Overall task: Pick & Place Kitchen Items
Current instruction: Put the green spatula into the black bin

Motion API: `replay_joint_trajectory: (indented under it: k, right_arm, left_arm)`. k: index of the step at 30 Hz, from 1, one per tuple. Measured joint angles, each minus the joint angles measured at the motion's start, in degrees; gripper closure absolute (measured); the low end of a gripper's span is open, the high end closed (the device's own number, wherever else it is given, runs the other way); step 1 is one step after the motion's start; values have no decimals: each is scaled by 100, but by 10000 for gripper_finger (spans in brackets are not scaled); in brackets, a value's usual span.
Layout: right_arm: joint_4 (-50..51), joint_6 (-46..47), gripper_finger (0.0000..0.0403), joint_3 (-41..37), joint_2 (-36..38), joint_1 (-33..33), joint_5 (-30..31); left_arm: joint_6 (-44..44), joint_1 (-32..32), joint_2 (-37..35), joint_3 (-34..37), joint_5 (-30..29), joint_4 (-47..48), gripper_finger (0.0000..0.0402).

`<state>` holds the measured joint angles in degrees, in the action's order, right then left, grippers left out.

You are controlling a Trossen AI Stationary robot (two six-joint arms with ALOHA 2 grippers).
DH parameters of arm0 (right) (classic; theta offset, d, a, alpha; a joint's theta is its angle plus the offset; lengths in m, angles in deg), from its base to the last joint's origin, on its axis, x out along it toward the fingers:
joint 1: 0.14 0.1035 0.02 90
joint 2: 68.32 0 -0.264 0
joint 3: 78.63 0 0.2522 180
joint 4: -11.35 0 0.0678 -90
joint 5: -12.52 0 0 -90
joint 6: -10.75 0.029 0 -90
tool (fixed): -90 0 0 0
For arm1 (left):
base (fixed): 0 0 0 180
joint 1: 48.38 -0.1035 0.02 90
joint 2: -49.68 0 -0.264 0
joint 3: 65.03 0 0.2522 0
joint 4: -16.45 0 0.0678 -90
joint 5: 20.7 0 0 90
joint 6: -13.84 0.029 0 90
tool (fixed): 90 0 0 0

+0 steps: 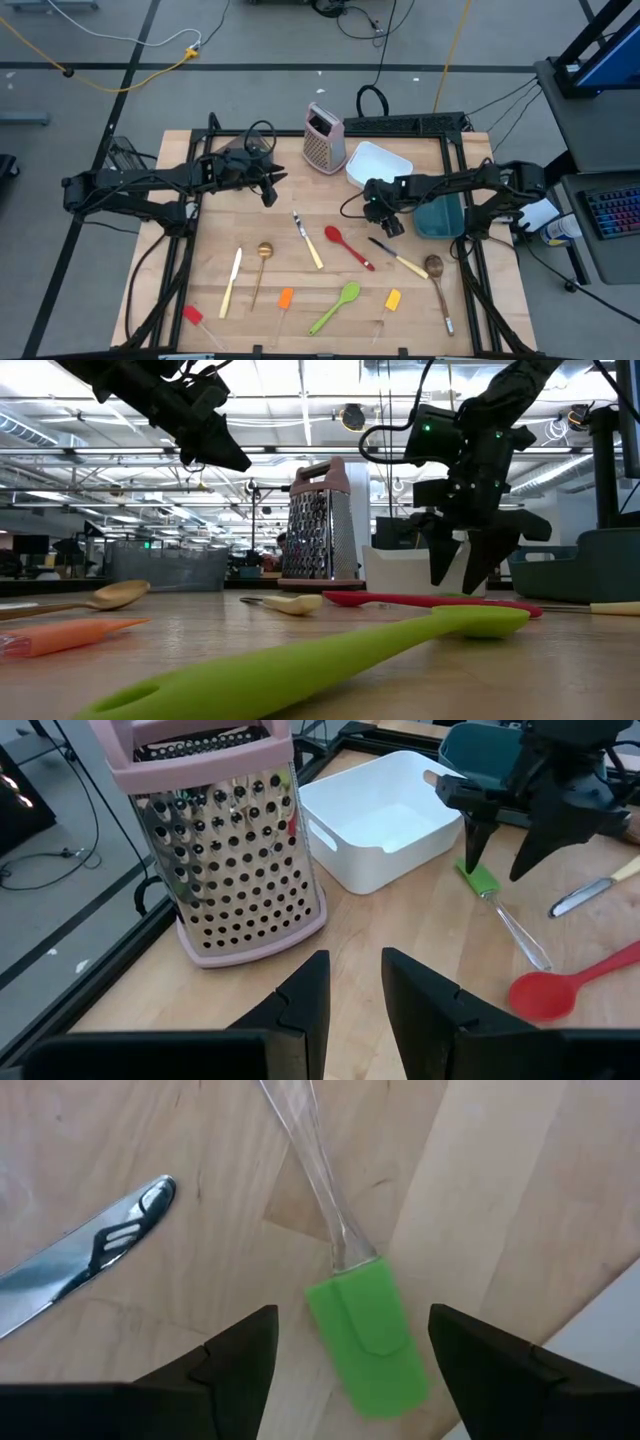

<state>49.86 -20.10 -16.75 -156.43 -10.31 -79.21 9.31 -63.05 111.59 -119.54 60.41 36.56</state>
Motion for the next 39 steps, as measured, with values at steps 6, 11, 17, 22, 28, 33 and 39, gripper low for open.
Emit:
replay_joint_trajectory:
  k: [6, 11, 17, 22, 28, 33, 39]
  right_arm:
    - [-29, -21, 147, 6, -270, 0, 9]
    - [67, -314, 147, 31, -689, 0, 60]
    - [419, -446, 167, 24, -809, -86, 228]
    - [558, -303, 218, 16, -824, -268, -200]
    - [525, -593, 291, 11, -824, -284, -312]
    - [471, -478, 334, 9, -824, -282, -313]
    - [140, -284, 360, 3, -541, -154, -212]
  left_arm:
    - [-6, 0, 0, 0, 5, 2, 302]
    - [-7, 0, 0, 0, 9, -2, 302]
    - [-5, 0, 0, 0, 9, 0, 302]
    - [-2, -1, 2, 0, 7, -1, 302]
    - [-1, 0, 2, 0, 7, 0, 302]
    - [-2, 0, 2, 0, 4, 2, 302]
    - [-34, -2, 2, 0, 2, 3, 302]
